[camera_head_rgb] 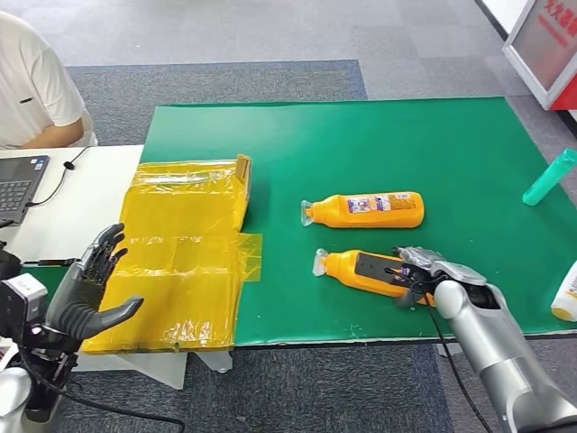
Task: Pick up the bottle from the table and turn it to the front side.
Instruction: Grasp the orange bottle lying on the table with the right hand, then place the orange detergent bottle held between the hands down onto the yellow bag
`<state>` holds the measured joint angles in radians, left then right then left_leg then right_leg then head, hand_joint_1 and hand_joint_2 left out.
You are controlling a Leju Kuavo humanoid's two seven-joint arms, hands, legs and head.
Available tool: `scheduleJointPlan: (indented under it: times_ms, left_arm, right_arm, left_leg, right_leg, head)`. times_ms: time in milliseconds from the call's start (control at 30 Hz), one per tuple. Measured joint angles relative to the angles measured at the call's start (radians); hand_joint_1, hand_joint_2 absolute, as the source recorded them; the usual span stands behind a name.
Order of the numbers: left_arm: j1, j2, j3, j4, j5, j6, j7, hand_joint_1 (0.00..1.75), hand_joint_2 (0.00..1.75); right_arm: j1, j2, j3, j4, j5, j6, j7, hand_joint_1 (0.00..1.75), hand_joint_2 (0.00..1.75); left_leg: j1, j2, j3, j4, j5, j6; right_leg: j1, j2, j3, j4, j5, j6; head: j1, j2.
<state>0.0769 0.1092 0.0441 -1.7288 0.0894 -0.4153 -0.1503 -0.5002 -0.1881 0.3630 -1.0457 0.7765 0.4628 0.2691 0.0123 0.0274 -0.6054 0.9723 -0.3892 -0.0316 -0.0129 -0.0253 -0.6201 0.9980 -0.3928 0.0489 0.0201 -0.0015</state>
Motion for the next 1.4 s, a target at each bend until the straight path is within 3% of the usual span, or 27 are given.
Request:
scheduleJointPlan:
  times_ms: [67, 133, 400, 633, 867, 1067, 1233, 1400]
  left_arm:
    - [0.0, 0.0, 0.0, 0.0, 0.0, -0.001, 0.0, 0.0, 1.75]
    - [0.0, 0.0, 0.0, 0.0, 0.0, -0.001, 0.0, 0.0, 1.75]
    - [0.002, 0.0, 0.001, 0.0, 0.0, -0.001, 0.0, 0.0, 1.75]
    - [0.011, -0.003, 0.001, -0.005, 0.009, 0.001, 0.0, 0.0, 1.75]
    - [0.046, -0.028, -0.001, -0.023, -0.016, -0.003, -0.021, 0.0, 1.75]
    - [0.088, -0.065, -0.022, -0.037, -0.026, -0.015, -0.03, 0.0, 1.75]
    - [0.101, -0.098, -0.074, -0.066, -0.007, -0.013, -0.03, 0.0, 1.75]
    - [0.099, -0.12, -0.146, -0.104, -0.006, 0.005, -0.009, 0.0, 1.75]
  right_arm:
    - [0.004, 0.0, -0.008, -0.003, 0.002, 0.001, 0.0, 1.12, 1.75]
    - [0.008, 0.0, -0.016, -0.006, 0.004, 0.0, -0.003, 1.75, 1.75]
    - [0.015, 0.013, -0.042, -0.01, 0.016, -0.005, -0.053, 1.75, 1.75]
    - [0.052, 0.082, -0.046, -0.048, -0.019, -0.063, -0.114, 1.75, 1.75]
    - [0.141, 0.188, -0.061, -0.154, -0.139, -0.169, -0.208, 1.75, 1.75]
    - [0.232, 0.267, -0.076, -0.291, -0.302, -0.194, -0.279, 1.75, 1.75]
    - [0.311, 0.313, -0.082, -0.416, -0.482, -0.199, -0.325, 1.75, 1.75]
    - [0.373, 0.348, -0.083, -0.511, -0.536, -0.229, -0.345, 1.75, 1.75]
  left_leg:
    - [0.0, 0.0, 0.0, 0.0, 0.0, 0.0]
    - [0.0, 0.0, 0.0, 0.0, 0.0, 0.0]
    - [0.0, 0.0, 0.0, 0.0, 0.0, 0.0]
    - [0.0, 0.0, 0.0, 0.0, 0.0, -0.001]
    - [0.0, 0.0, -0.001, 0.0, 0.0, 0.0]
    - [0.0, 0.0, -0.001, 0.0, -0.001, -0.001]
    - [0.0, 0.0, -0.001, 0.0, -0.001, -0.001]
    - [0.0, 0.0, -0.001, 0.0, -0.001, -0.001]
  right_leg:
    - [0.0, 0.0, 0.0, 0.0, 0.0, 0.0]
    - [0.0, 0.0, 0.0, 0.0, 0.0, 0.0]
    - [0.0, 0.0, 0.001, 0.0, 0.0, 0.0]
    - [0.0, 0.0, 0.0, 0.0, 0.0, 0.0]
    - [0.0, 0.0, -0.001, 0.0, -0.001, -0.001]
    - [0.0, 0.0, -0.002, 0.0, -0.001, -0.001]
    - [0.0, 0.0, -0.002, 0.0, -0.001, -0.001]
    - [0.0, 0.0, -0.002, 0.0, -0.001, -0.001]
  head:
    - [0.0, 0.0]
    - [0.0, 0.0]
    - [0.0, 0.0]
    - [0.0, 0.0]
    - [0.0, 0.0]
    - [0.0, 0.0]
    - [0.0, 0.0]
    - [0.0, 0.0]
